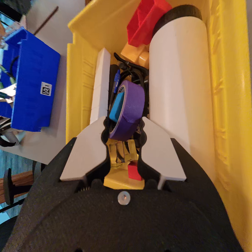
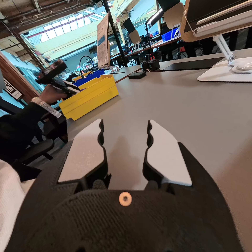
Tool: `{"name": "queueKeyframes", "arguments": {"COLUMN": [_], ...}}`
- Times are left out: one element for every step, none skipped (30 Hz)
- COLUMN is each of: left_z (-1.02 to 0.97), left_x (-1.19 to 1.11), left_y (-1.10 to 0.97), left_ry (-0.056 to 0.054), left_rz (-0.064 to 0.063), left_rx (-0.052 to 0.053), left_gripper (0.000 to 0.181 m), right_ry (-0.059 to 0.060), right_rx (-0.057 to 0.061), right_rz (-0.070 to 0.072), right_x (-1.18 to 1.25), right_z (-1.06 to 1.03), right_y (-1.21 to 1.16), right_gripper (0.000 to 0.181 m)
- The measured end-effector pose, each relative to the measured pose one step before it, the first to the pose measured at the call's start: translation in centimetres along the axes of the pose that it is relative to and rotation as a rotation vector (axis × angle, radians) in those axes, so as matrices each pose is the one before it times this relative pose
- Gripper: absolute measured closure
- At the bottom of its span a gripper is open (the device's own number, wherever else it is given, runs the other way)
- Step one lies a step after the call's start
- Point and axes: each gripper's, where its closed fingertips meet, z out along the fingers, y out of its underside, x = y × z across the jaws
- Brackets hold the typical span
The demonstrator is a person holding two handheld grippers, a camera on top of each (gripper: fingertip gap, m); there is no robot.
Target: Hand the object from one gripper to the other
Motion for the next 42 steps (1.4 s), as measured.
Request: {"name": "queueKeyframes", "arguments": {"left_z": [0.241, 0.032, 0.008, -0.012, -0.080, -0.192, -0.336, -0.489, -0.688, -0.771, -0.949, -1.007, -0.976, -0.919, -0.873, -0.806, -0.723, -0.654, -0.540, -0.360, -0.182, 0.050, 0.251, 0.437, 0.596, 0.778, 0.921, 1.077, 1.202, 1.310, 1.410, 1.444, 1.472, 1.462, 1.415, 1.348, 1.191, 1.048, 0.892, 0.757, 0.596, 0.440], "left_x": [0.217, 0.327, -0.012, -0.077, -0.135, -0.207, -0.191, -0.297, -0.487, -0.568, -0.620, -0.530, -0.494, -0.445, -0.380, -0.209, 0.061, 0.306, 0.615, 0.967, 1.233, 1.450, 1.674, 1.836, 1.921, 1.947, 1.949, 1.922, 1.943, 1.880, 1.865, 1.893, 1.807, 1.680, 1.548, 1.358, 1.062, 0.662, 0.537, 0.573, 0.568, 0.434], "left_y": [-0.150, -0.393, -0.216, -0.064, -0.130, -0.333, -0.400, -0.296, -0.479, -0.515, -0.756, -0.881, -0.924, -0.955, -0.999, -0.993, -0.992, -1.036, -1.022, -0.946, -0.851, -0.666, -0.505, -0.388, -0.239, -0.099, 0.079, 0.224, 0.366, 0.497, 0.517, 0.612, 0.631, 0.651, 0.694, 0.725, 0.705, 0.634, 0.707, 0.710, 0.596, 0.472], "left_ry": [0.0260, 0.0314, 0.0017, -0.0058, -0.0085, -0.0093, -0.0055, -0.0092, -0.0179, -0.0219, -0.0243, -0.0163, -0.0118, -0.0095, -0.0099, -0.0025, 0.0107, 0.0203, 0.0343, 0.0500, 0.0613, 0.0713, 0.0814, 0.0867, 0.0874, 0.0854, 0.0834, 0.0801, 0.0812, 0.0786, 0.0781, 0.0838, 0.0814, 0.0784, 0.0753, 0.0687, 0.0510, 0.0263, 0.0251, 0.0351, 0.0414, 0.0377], "left_rz": [-0.0047, -0.0113, -0.0104, 0.0022, -0.0011, -0.0195, -0.0185, -0.0078, -0.0144, -0.0173, -0.0122, -0.0110, -0.0142, -0.0156, -0.0161, -0.0159, -0.0169, -0.0204, -0.0264, -0.0270, -0.0298, -0.0329, -0.0320, -0.0301, -0.0294, -0.0288, -0.0229, -0.0193, -0.0147, -0.0105, -0.0176, -0.0109, -0.0148, -0.0200, -0.0181, -0.0154, 0.0009, 0.0015, -0.0055, -0.0101, -0.0139, -0.0158], "left_rx": [-0.0086, 0.0087, 0.0015, -0.0046, 0.0064, 0.0264, 0.0316, 0.0231, 0.0340, 0.0349, 0.0472, 0.0479, 0.0447, 0.0445, 0.0450, 0.0430, 0.0399, 0.0420, 0.0403, 0.0346, 0.0308, 0.0215, 0.0163, 0.0174, 0.0139, 0.0106, 0.0032, -0.0008, -0.0067, -0.0126, -0.0056, -0.0103, -0.0055, -0.0050, -0.0043, -0.0045, -0.0041, 0.0041, -0.0063, -0.0083, -0.0050, 0.0003], "left_gripper": [0.142, 0.151, 0.152, 0.152, 0.152, 0.153, 0.153, 0.153, 0.153, 0.154, 0.153, 0.154, 0.154, 0.154, 0.154, 0.154, 0.154, 0.155, 0.154, 0.154, 0.154, 0.155, 0.154, 0.154, 0.154, 0.154, 0.154, 0.154, 0.155, 0.154, 0.154, 0.154, 0.154, 0.154, 0.154, 0.154, 0.154, 0.154, 0.154, 0.154, 0.154, 0.154], "right_ry": [-0.0056, -0.0034, -0.0014, -0.0013, -0.0020, -0.0028, -0.0044, -0.0043, -0.0035, -0.0047, -0.0062, -0.0057, -0.0047, -0.0048, -0.0048, -0.0036, -0.0027, -0.0021, -0.0018, -0.0025, -0.0033, -0.0037, -0.0033, -0.0033, -0.0035, -0.0045, -0.0079, -0.0137, -0.0193, -0.0254, -0.0259, -0.0208, -0.0134, -0.0066, -0.0074, -0.0052, 0.0039, 0.0086, 0.0002, -0.0074, -0.0135, -0.0235], "right_rx": [0.0003, 0.0007, 0.0011, 0.0012, 0.0014, 0.0015, 0.0013, 0.0001, -0.0033, -0.0053, -0.0034, -0.0016, -0.0026, -0.0031, -0.0020, -0.0011, -0.0006, -0.0005, -0.0005, 0.0003, 0.0010, 0.0006, -0.0005, -0.0003, 0.0006, 0.0010, 0.0005, 0.0001, -0.0033, -0.0124, -0.0143, -0.0069, 0.0008, 0.0011, 0.0004, -0.0002, -0.0014, -0.0034, -0.0058, -0.0061, -0.0040, -0.0045], "right_rz": [0.0058, 0.0024, 0.0004, -0.0003, -0.0004, 0.0005, 0.0014, 0.0013, 0.0036, 0.0067, 0.0071, 0.0059, 0.0054, 0.0054, 0.0059, 0.0064, 0.0068, 0.0070, 0.0076, 0.0080, 0.0081, 0.0077, 0.0067, 0.0045, 0.0022, 0.0000, -0.0026, -0.0054, -0.0087, -0.0077, -0.0034, -0.0033, -0.0056, -0.0002, 0.0084, 0.0058, -0.0017, -0.0076, -0.0127, -0.0113, -0.0075, -0.0094], "right_x": [-0.138, -0.111, -0.093, -0.087, -0.105, -0.093, -0.108, -0.068, -0.017, -0.036, -0.053, -0.040, -0.010, -0.018, -0.015, 0.009, 0.008, 0.037, 0.038, 0.022, 0.004, -0.008, -0.007, -0.014, -0.018, -0.028, -0.082, -0.134, -0.145, -0.181, -0.202, -0.166, -0.119, -0.082, -0.164, -0.175, -0.046, 0.041, -0.040, -0.138, -0.210, -0.365], "right_z": [-0.003, -0.024, -0.025, -0.044, -0.033, -0.017, -0.007, 0.010, 0.044, 0.062, 0.066, 0.068, 0.063, 0.058, 0.056, 0.034, 0.016, 0.018, 0.008, 0.014, -0.003, 0.013, 0.014, 0.023, 0.038, 0.080, 0.125, 0.192, 0.320, 0.404, 0.383, 0.296, 0.206, 0.152, 0.107, 0.075, 0.019, -0.016, -0.043, -0.067, -0.094, -0.138], "right_y": [0.017, -0.010, -0.016, -0.026, -0.048, -0.051, -0.043, 0.021, 0.093, 0.121, 0.105, 0.071, 0.089, 0.076, 0.070, 0.053, 0.041, 0.040, 0.039, 0.018, 0.012, 0.022, 0.040, 0.038, 0.013, -0.009, -0.046, -0.088, -0.132, -0.094, -0.053, -0.011, 0.070, 0.175, 0.188, 0.149, 0.108, 0.107, 0.119, 0.106, 0.039, 0.020], "right_gripper": [0.120, 0.120, 0.120, 0.121, 0.121, 0.122, 0.122, 0.123, 0.123, 0.123, 0.124, 0.124, 0.124, 0.124, 0.124, 0.124, 0.125, 0.125, 0.125, 0.125, 0.125, 0.125, 0.125, 0.125, 0.125, 0.125, 0.125, 0.125, 0.125, 0.125, 0.125, 0.124, 0.124, 0.123, 0.121, 0.120, 0.119, 0.120, 0.124, 0.129, 0.136, 0.150]}}
